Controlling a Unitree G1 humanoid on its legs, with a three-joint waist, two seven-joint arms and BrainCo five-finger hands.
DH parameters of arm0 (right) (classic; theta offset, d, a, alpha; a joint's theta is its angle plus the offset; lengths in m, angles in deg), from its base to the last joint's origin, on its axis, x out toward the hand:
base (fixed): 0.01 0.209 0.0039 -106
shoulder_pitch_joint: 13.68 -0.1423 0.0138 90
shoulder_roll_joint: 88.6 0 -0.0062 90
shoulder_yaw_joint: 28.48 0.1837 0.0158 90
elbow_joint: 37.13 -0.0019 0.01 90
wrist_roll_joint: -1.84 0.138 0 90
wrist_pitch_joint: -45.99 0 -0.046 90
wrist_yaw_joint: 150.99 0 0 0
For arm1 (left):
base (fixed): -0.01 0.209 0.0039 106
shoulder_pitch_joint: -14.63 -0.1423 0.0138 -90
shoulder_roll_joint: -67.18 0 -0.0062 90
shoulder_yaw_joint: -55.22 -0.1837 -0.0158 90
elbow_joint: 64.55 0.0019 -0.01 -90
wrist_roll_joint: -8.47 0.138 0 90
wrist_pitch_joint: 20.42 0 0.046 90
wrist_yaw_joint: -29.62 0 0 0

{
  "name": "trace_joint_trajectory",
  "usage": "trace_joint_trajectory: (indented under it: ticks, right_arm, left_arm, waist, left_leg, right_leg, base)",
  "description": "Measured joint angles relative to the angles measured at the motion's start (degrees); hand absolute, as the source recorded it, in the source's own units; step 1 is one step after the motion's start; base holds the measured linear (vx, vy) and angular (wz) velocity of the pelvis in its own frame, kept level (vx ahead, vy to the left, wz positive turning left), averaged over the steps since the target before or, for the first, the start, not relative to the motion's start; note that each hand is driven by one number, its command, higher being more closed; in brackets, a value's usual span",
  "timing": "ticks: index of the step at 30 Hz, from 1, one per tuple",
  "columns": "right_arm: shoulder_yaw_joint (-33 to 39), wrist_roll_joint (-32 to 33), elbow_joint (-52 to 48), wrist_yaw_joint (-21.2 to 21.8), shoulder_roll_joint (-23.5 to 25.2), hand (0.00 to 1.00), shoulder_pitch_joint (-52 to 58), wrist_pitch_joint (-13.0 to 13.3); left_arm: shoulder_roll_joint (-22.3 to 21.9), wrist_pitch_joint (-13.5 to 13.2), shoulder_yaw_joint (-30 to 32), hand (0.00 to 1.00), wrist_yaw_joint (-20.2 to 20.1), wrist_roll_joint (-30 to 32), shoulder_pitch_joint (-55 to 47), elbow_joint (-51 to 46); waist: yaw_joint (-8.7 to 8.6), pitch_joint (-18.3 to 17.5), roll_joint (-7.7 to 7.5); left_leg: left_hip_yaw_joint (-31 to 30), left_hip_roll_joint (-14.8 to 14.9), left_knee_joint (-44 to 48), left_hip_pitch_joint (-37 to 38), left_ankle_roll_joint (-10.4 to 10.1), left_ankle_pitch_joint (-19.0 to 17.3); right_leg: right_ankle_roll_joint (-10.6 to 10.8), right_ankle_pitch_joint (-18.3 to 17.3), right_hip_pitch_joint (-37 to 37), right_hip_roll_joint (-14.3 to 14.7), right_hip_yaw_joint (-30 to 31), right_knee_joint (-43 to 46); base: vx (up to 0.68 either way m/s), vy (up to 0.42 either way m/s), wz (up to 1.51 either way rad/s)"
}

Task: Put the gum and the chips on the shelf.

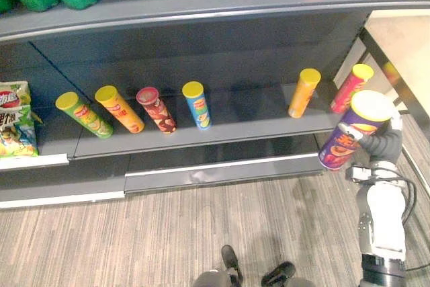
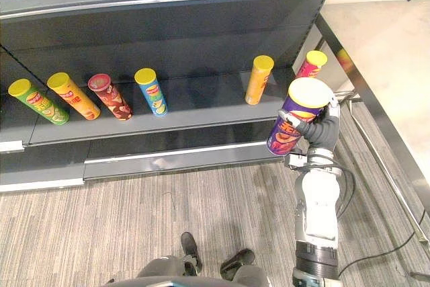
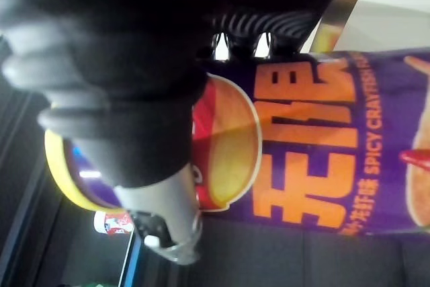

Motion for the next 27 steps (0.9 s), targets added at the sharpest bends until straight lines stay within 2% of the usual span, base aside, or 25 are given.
trace_joint_trajectory:
  ticks: [6,8,10,11,12,13,14,15,17,19,20,21,22,23,26,27]
  right_arm:
    - [0.1,0.0,2.4,-0.9,0.0,1.0,0.0,-1.2]
    - [-0.1,-0.1,3.8,-0.9,-0.1,1.0,0.0,-1.3]
    - [-0.6,-1.2,4.7,-1.0,-0.2,1.0,0.1,-1.5]
    - [-1.0,-2.3,5.3,-0.9,-0.2,1.0,0.1,-1.8]
    - [-1.3,-2.4,5.3,-0.9,-0.1,1.0,0.2,-1.9]
    - [-1.7,-2.5,5.3,-0.9,-0.2,1.0,0.3,-1.9]
    - [-2.3,-3.5,4.9,-0.9,-0.1,1.0,0.6,-1.9]
    - [-2.5,-4.3,4.5,-0.8,-0.1,1.0,0.6,-1.9]
    - [-2.9,-4.4,3.7,-0.8,-0.1,1.0,0.6,-1.8]
    - [-4.6,-4.4,3.2,-0.8,-0.1,1.0,0.7,-1.8]
    - [-5.6,-4.4,3.0,-0.7,0.1,1.0,0.6,-1.8]
    - [-6.6,-4.4,3.0,-0.4,0.5,1.0,0.6,-1.9]
    - [-6.9,-4.4,3.1,-0.1,0.6,1.0,0.4,-2.0]
    - [-7.7,-4.4,3.2,0.3,1.1,1.0,0.0,-2.2]
    - [-8.4,-4.4,3.1,0.5,1.2,1.0,0.1,-2.2]
    - [-8.4,-4.4,3.1,0.5,1.3,1.0,0.2,-2.2]
  left_arm:
    - [0.1,0.0,-0.1,0.0,0.0,1.1,-0.8,0.0]
    - [0.2,0.0,-0.7,0.0,0.0,1.2,-1.8,-0.1]
    - [0.3,0.1,-1.2,0.0,0.0,1.2,-2.0,0.1]
    - [0.9,-0.1,-1.8,0.0,0.0,1.2,-2.6,0.0]
    - [1.4,-0.1,-1.8,0.0,0.0,1.2,-2.6,0.0]
    - [1.8,-0.1,-1.8,0.0,0.1,1.2,-2.5,0.0]
    - [2.0,-0.2,-1.7,0.0,0.1,1.0,-2.5,0.1]
    - [2.3,-0.4,-1.7,0.0,0.1,0.9,-2.4,0.1]
    - [3.1,-0.8,-1.6,0.0,0.1,0.7,-2.2,0.1]
    - [3.3,-0.8,-1.6,0.0,0.1,-1.0,-2.3,0.2]
    - [3.7,-0.8,-1.5,0.0,0.1,-1.3,-2.2,0.2]
    - [3.7,-0.8,-0.9,0.0,0.1,-1.4,-2.2,0.3]
    - [3.3,-0.8,-0.6,0.0,0.1,-1.6,-2.2,0.4]
    - [2.6,-0.8,-0.1,0.0,0.1,-3.1,-2.7,0.6]
    - [2.1,-0.7,0.8,0.0,0.1,-5.4,-2.4,1.2]
    - [2.1,-0.7,0.8,0.0,0.0,-5.4,-2.2,1.2]
  waist:
    - [0.09,0.1,-0.12]
    - [0.03,0.2,-0.37]
    - [-0.08,0.2,-0.13]
    - [-0.08,0.8,-1.11]
    - [-0.17,1.3,-1.55]
    - [-0.4,1.5,-1.67]
    - [-1.1,1.8,-1.21]
    - [-1.65,2.0,-1.42]
    - [-1.25,2.1,-2.64]
    - [-0.57,2.1,-3.89]
    - [0.17,2.4,-4.9]
    - [0.33,2.4,-5.31]
    - [0.51,2.5,-4.84]
    - [0.92,2.3,-3.97]
    - [0.69,2.4,-4.17]
    - [0.47,2.4,-4.23]
  left_leg:
    - [0.1,-0.2,-0.4,0.9,-0.1,0.0]
    - [-0.6,-0.8,-0.4,1.7,0.6,-0.6]
    - [-1.8,-0.6,0.3,1.7,1.8,-1.4]
    - [-3.5,-0.8,1.6,2.4,2.1,-1.6]
    - [-5.0,-0.8,2.3,2.4,2.3,-1.8]
    - [-6.3,-0.5,3.0,2.3,2.4,-2.0]
    - [-9.6,0.2,4.2,1.2,2.4,-2.1]
    - [-11.7,0.1,4.9,0.6,2.3,-2.0]
    - [-14.8,-1.5,6.8,-0.9,2.0,-2.1]
    - [-17.0,-3.0,7.9,-2.3,1.1,-1.8]
    - [-17.9,-3.9,8.0,-2.9,0.8,-1.6]
    - [-19.2,-4.5,8.3,-3.7,0.2,-1.4]
    - [-19.5,-4.0,8.4,-4.0,-0.4,-1.4]
    - [-20.0,-2.4,7.9,-4.6,-1.9,-0.6]
    - [-22.1,1.3,3.9,-4.9,-5.6,2.2]
    - [-22.5,2.0,2.9,-4.9,-6.1,2.9]
  right_leg:
    - [-1.3,-1.2,-0.7,-1.7,1.4,4.0]
    - [-1.0,-2.9,-1.1,-4.9,2.2,10.9]
    - [-1.0,-2.7,-3.0,-8.2,5.2,19.2]
    - [-2.5,-1.5,-5.9,-10.9,12.9,27.5]
    - [-4.4,-1.0,-8.9,-10.6,20.6,31.4]
    - [-4.4,-1.5,-10.4,-9.0,26.3,32.3]
    - [-2.7,-4.5,-11.7,-4.2,37.1,29.7]
    - [-2.0,-6.0,-11.7,-2.1,42.2,27.0]
    - [-1.4,-5.6,-11.6,-2.3,47.7,20.1]
    - [1.4,-3.9,-11.4,-3.0,50.1,14.5]
    - [3.5,-2.5,-11.1,-3.7,49.9,10.9]
    - [4.7,-1.9,-10.4,-3.8,49.5,7.7]
    - [5.8,-1.7,-10.3,-3.6,48.9,7.3]
    - [5.5,-1.7,-10.5,-1.8,48.2,6.2]
    - [3.5,-0.7,-10.4,2.6,46.0,2.5]
    - [3.2,-0.5,-10.4,3.3,45.4,1.7]
  base:
    - [-0.01,-0.012,-0.03]
    - [0.01,0.024,0.17]
    - [0.0,0.053,0.34]
    - [0.04,0.056,0.6]
    - [0.05,0.042,0.69]
    - [0.05,-0.03,0.94]
    - [0.04,-0.046,1.19]
    - [0.03,-0.056,1.35]
    - [0.05,-0.089,1.16]
    - [0.04,-0.144,0.83]
    - [0.03,-0.213,0.67]
    - [0.02,-0.227,0.62]
    - [0.02,-0.228,0.35]
    - [0.04,-0.209,0.05]
    - [0.05,-0.208,0.02]
    - [0.08,-0.269,0.1]
